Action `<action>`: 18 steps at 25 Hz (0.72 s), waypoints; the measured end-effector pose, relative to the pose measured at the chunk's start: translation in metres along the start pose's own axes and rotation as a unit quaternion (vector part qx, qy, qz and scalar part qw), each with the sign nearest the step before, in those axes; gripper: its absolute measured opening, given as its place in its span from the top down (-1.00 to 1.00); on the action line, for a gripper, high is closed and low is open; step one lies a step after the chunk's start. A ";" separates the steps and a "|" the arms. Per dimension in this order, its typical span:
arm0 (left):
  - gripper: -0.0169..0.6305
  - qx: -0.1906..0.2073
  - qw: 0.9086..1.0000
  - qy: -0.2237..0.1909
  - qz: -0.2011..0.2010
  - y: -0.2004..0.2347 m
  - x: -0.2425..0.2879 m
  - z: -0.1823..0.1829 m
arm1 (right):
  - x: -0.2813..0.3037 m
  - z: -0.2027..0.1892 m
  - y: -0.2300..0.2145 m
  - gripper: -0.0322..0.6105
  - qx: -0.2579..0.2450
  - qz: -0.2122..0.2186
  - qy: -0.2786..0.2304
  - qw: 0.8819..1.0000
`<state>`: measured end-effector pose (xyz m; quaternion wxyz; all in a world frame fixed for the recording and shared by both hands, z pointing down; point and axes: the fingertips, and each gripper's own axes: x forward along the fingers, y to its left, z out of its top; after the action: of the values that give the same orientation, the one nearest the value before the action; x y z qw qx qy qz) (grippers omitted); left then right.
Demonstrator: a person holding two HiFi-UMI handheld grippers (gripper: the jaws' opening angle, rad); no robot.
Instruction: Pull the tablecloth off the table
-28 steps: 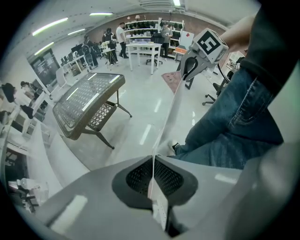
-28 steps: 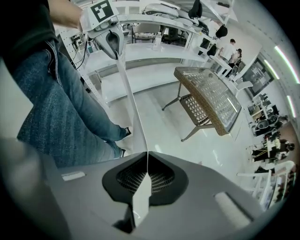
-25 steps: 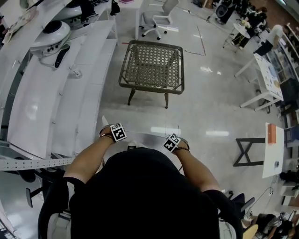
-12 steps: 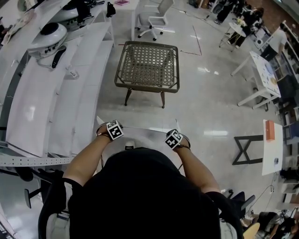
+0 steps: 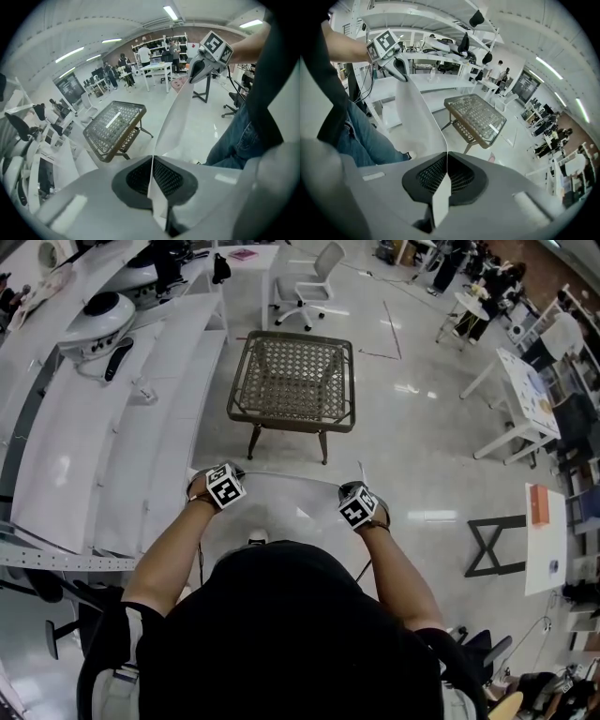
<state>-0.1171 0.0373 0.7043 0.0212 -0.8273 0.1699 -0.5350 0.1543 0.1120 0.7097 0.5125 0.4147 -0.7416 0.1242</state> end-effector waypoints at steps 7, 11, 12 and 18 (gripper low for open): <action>0.94 0.004 0.998 -0.032 0.045 0.033 -0.040 0.035 | -0.043 0.037 -0.038 0.80 0.009 -0.041 -0.046 0.998; 0.95 0.008 0.997 -0.045 0.057 0.044 -0.059 0.051 | -0.065 0.055 -0.054 0.80 0.006 -0.061 -0.067 0.996; 0.95 0.010 0.997 -0.047 0.059 0.046 -0.064 0.055 | -0.071 0.058 -0.058 0.80 0.005 -0.065 -0.072 0.995; 0.94 0.018 0.996 -0.060 0.070 0.053 -0.078 0.066 | -0.092 0.073 -0.072 0.80 0.008 -0.083 -0.096 0.992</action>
<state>-0.1006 0.0014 0.5962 0.0836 -0.8433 0.2163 -0.4848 0.1716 0.0673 0.5808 0.4445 0.4891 -0.7491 0.0466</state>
